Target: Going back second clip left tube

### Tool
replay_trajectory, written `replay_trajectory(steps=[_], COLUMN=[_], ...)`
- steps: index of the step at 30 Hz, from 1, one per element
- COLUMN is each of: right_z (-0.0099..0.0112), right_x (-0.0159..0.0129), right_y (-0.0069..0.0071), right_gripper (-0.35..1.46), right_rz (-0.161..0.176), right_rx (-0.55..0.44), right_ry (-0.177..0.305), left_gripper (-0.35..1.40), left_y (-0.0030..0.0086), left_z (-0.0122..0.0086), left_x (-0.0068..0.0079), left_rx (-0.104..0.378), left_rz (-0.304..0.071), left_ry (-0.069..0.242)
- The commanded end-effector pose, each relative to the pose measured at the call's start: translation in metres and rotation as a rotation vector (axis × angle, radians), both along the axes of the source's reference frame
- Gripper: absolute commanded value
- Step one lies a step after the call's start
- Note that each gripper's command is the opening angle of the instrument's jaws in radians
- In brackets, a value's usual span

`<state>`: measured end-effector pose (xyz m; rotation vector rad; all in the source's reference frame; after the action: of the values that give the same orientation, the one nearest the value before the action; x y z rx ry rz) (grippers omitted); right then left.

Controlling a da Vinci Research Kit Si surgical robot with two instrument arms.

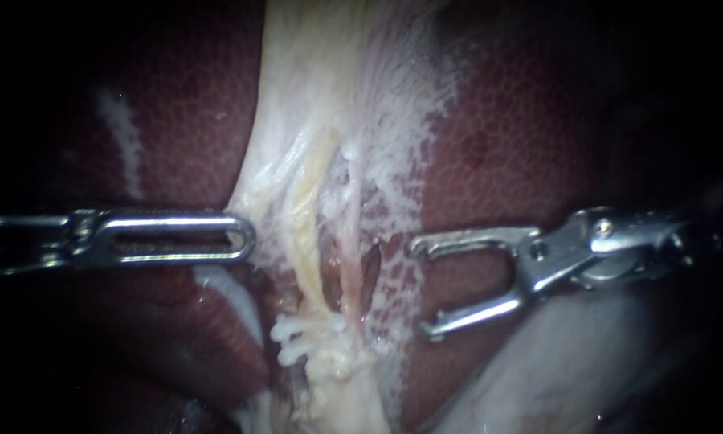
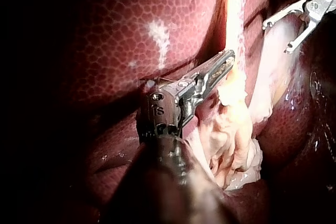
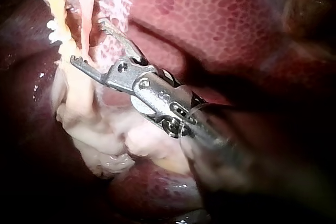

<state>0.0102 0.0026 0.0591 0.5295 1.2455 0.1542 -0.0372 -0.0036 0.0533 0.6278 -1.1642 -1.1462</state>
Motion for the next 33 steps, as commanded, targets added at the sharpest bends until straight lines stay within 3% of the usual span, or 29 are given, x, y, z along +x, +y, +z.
replay_trajectory(steps=[1, 6, 21, 33], right_z=[-0.0002, -0.0008, -0.0008, -0.0009], right_x=[-0.0003, -0.0006, -0.0007, -0.0008], right_y=[0.0002, 0.0008, 0.0008, 0.0006], right_gripper=[0.6, 0.6, 0.6, 0.6], right_rz=[0.004, 0.017, 0.018, 0.017], right_rx=[-0.007, -0.014, -0.019, -0.02], right_ry=[0.002, 0.019, 0.026, 0.027], left_gripper=[-0.35, -0.35, -0.35, -0.35], left_y=[0.0, -0.0001, -0.0002, -0.0004], left_z=[0.0, 0.0001, 0.0008, 0.0035], left_x=[0.0, -0.0001, -0.0007, -0.0033], left_rx=[0.0, -0.001, -0.004, -0.014], left_rz=[-0.001, -0.001, -0.003, -0.006], left_ry=[0.001, 0.002, 0.004, 0.007])
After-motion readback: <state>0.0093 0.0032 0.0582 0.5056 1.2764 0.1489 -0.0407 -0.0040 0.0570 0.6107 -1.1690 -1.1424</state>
